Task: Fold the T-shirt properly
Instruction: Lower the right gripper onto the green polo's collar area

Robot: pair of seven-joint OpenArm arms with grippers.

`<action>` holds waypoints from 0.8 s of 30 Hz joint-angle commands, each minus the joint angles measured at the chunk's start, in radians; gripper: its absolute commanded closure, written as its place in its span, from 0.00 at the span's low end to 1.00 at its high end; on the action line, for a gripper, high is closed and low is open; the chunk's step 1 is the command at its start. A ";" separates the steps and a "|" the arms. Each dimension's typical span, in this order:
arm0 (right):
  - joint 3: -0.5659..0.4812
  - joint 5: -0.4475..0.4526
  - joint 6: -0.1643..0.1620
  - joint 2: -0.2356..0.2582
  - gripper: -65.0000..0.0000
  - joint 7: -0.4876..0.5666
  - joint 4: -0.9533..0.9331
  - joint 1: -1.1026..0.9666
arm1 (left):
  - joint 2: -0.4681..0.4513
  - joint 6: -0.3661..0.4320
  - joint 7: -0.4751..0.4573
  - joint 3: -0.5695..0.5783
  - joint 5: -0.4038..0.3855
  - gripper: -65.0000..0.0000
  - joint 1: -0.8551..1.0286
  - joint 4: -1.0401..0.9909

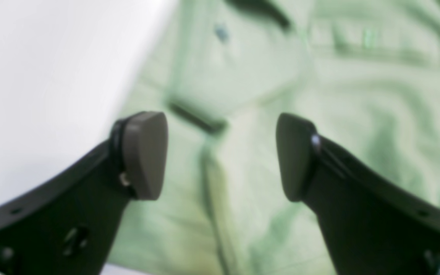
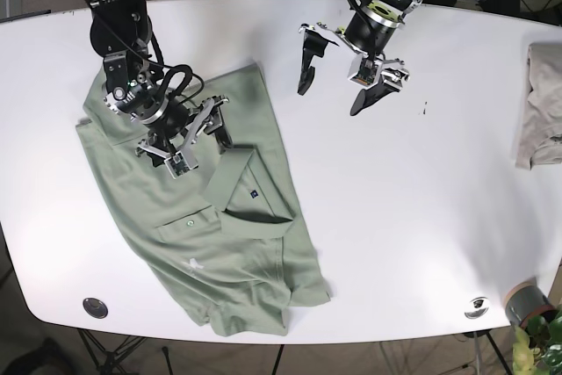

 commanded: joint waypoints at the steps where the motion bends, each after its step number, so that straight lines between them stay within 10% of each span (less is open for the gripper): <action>1: 0.004 0.016 0.004 0.008 0.41 0.030 -0.039 0.036 | 0.001 -0.001 -0.026 0.001 -0.006 0.21 0.005 0.007; 24: -0.037 0.009 0.006 -0.039 0.46 0.099 -0.267 0.113 | 0.001 -0.002 -0.026 0.006 -0.006 0.21 0.003 -0.038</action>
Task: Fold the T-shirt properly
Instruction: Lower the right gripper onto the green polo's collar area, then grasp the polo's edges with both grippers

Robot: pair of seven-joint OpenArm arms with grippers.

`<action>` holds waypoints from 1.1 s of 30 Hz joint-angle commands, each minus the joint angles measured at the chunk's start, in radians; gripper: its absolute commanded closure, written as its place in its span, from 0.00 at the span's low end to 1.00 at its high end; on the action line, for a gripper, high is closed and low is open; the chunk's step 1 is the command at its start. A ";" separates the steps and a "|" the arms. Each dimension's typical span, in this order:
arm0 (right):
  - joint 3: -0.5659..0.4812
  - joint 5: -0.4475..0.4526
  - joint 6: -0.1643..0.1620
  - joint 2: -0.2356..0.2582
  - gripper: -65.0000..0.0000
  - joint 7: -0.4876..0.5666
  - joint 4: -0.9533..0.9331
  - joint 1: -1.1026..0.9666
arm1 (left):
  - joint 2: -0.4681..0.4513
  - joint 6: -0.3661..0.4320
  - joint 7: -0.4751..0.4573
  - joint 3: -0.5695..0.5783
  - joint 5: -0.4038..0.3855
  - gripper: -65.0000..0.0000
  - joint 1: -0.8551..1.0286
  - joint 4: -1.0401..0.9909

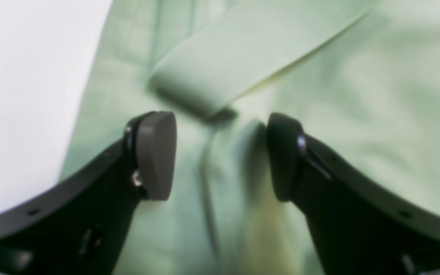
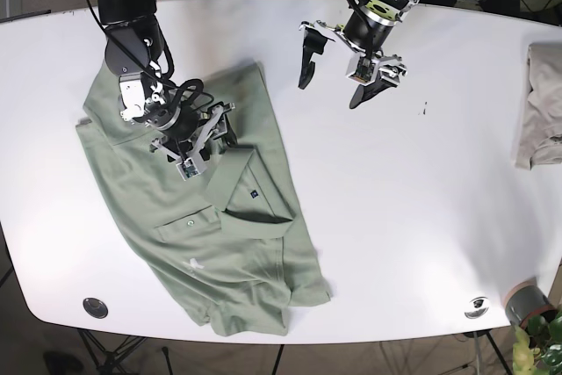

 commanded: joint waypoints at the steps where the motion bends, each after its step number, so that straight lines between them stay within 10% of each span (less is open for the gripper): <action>1: 0.005 0.010 0.005 0.007 0.46 0.032 0.009 0.021 | -0.001 -0.003 -0.023 0.001 -0.006 0.21 0.004 0.016; 7: 0.005 0.010 0.005 0.011 0.50 0.032 0.006 0.021 | -0.001 -0.003 -0.023 0.001 -0.006 0.21 0.007 0.016; 14: 0.005 0.009 0.004 0.013 0.95 0.032 0.003 0.022 | -0.001 -0.003 -0.023 0.001 -0.006 0.21 0.007 0.016; 33: 0.034 0.009 -0.007 0.051 0.97 -0.022 0.265 0.004 | 0.012 0.006 -0.025 0.003 -0.008 0.21 -0.002 0.016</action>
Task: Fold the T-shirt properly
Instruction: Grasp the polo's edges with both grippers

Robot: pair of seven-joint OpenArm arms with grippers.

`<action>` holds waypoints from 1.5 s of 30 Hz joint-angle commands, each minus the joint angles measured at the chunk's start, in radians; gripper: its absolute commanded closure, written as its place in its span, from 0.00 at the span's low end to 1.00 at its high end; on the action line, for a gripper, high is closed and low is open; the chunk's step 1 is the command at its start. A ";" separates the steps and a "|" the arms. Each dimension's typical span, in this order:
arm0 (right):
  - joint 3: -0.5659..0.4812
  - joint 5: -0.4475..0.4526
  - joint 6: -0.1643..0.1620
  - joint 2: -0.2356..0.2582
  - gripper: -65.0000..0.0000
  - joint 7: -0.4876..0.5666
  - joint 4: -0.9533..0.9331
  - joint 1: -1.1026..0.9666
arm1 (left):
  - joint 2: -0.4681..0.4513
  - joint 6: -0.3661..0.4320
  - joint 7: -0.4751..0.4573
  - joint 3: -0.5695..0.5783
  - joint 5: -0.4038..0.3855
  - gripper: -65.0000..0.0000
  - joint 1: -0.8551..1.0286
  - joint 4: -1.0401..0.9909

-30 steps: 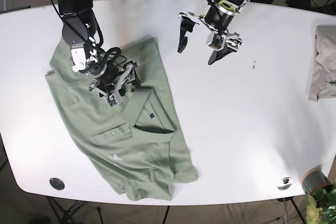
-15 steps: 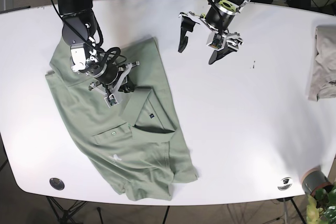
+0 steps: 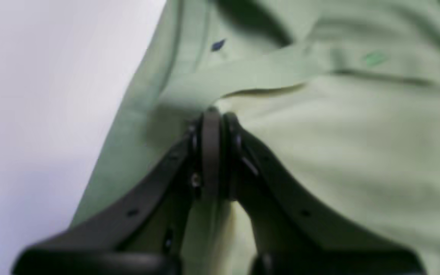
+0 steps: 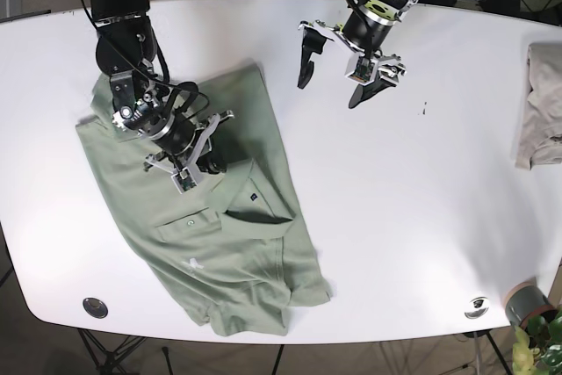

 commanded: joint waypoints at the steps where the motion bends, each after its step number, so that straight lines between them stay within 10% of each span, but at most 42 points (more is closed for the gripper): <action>1: 0.045 0.009 -0.001 0.014 0.97 0.018 0.067 0.017 | 0.017 0.017 -0.024 0.002 -0.007 0.20 -0.006 0.016; 19: 0.203 0.018 0.009 0.090 0.97 -0.203 0.268 0.218 | -0.070 0.055 -0.023 0.308 -0.006 0.20 -0.170 -0.140; 45: 0.205 0.012 0.009 0.089 0.97 -0.203 0.269 0.217 | -0.100 0.057 -0.023 0.561 -0.006 0.29 -0.473 -0.491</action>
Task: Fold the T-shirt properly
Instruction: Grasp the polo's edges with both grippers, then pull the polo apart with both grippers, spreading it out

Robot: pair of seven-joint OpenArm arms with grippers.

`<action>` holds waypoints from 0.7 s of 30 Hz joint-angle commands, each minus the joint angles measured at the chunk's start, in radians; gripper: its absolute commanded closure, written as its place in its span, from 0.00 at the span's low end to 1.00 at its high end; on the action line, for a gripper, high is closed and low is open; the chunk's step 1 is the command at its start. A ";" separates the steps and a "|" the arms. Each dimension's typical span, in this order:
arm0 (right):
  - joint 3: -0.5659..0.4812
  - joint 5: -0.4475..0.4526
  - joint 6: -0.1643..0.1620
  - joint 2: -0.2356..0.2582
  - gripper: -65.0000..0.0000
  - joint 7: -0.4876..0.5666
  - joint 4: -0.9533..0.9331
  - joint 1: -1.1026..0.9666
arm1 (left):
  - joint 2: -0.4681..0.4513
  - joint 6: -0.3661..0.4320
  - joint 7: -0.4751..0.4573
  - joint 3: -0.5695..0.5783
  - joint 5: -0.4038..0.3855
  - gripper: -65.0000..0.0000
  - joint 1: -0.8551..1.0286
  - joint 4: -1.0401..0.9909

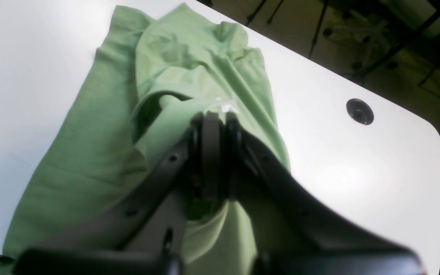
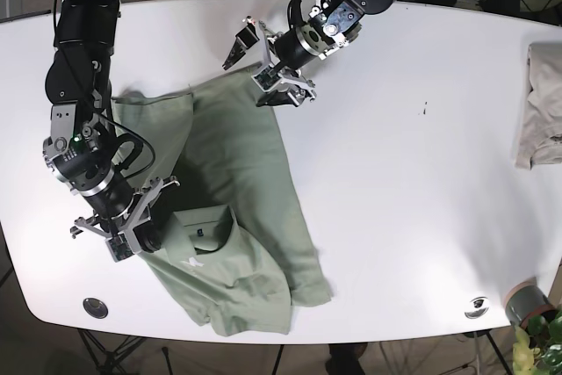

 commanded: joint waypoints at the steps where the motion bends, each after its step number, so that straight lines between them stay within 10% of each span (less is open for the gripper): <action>1: 0.009 0.009 -0.003 0.012 0.97 0.032 0.020 0.030 | 0.007 0.005 0.024 0.000 -0.006 0.37 -0.023 -0.033; 7: 0.086 0.012 -0.003 0.006 0.97 0.032 0.013 0.038 | 0.020 0.005 0.024 -0.007 -0.006 0.95 -0.065 -0.116; 15: 0.087 0.006 -0.008 0.014 0.97 0.032 -0.073 0.124 | -0.026 0.001 0.034 -0.145 -0.013 0.99 -0.035 0.021; 21: 0.087 0.006 -0.012 0.015 0.97 0.032 -0.171 0.222 | -0.060 -0.001 0.205 -0.257 -0.013 0.99 -0.023 0.294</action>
